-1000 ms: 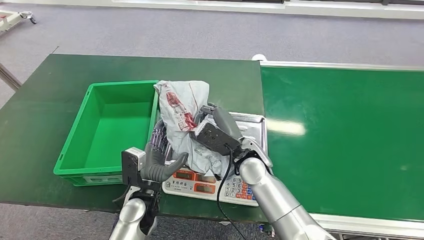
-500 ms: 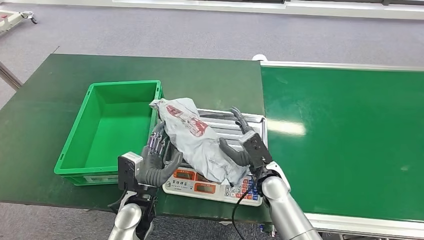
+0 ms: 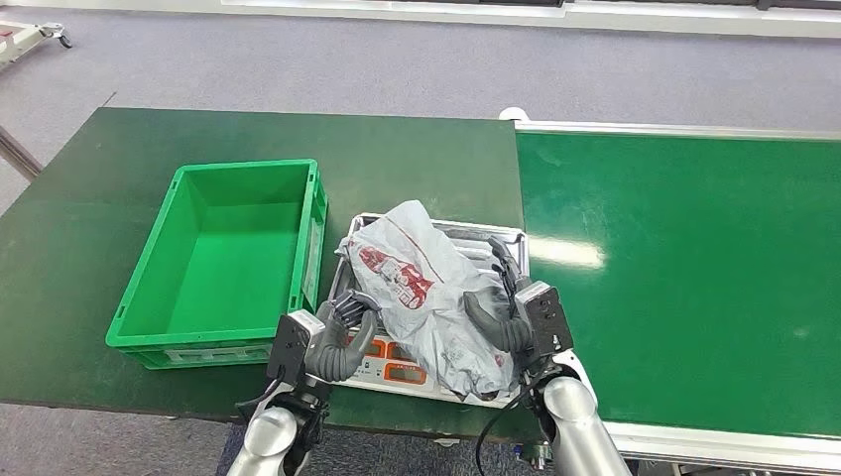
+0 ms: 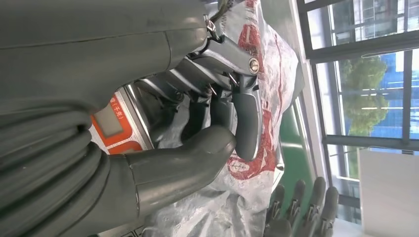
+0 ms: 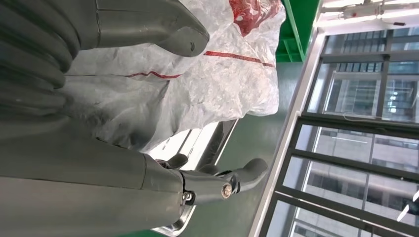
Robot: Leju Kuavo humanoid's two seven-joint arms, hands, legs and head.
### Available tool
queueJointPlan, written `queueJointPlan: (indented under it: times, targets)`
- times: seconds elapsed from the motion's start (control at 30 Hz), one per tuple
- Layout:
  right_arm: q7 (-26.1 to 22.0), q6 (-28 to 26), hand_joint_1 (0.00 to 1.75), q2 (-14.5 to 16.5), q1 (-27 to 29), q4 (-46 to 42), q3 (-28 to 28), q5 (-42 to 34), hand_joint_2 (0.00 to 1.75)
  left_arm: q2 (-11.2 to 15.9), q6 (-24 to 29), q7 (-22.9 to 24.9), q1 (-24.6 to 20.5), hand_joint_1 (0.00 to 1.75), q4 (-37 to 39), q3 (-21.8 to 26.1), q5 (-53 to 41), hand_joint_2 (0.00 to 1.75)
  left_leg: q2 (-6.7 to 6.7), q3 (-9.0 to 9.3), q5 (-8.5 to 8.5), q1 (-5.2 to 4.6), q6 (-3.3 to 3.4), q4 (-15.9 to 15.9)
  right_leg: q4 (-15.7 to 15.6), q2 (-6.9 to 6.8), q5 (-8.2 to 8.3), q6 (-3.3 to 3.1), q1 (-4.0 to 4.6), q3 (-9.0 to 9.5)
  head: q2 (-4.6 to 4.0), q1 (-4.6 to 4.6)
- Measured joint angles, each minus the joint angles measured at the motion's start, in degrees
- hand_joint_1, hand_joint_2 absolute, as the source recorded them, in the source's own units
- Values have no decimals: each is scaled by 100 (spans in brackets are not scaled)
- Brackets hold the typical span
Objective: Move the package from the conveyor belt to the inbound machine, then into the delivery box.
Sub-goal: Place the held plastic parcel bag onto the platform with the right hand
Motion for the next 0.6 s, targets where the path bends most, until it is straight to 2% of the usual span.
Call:
queueJointPlan:
  times: [0.13,0.23,0.3,0.6]
  targets:
    - [-4,52,0,0,47,-34,-77,1,175,1,101,-20,-44,0,52,-30,-147,175,0,0,0,0,0,0,0,0,0,0,0,0,0,0]
    - [-16,53,0,0,90,-51,-140,2,175,1,827,-134,-86,0,75,-81,-865,175,0,0,0,0,0,0,0,0,0,0,0,1,0,0]
    - [-22,55,0,0,119,-69,-177,2,175,1,1053,-193,-107,0,61,-102,-1134,175,0,0,0,0,0,0,0,0,0,0,0,1,0,0]
    - [-35,59,0,0,163,-114,-226,2,175,1,1176,-263,-143,0,28,-153,-1325,175,0,0,0,0,0,0,0,0,0,0,0,1,0,-1]
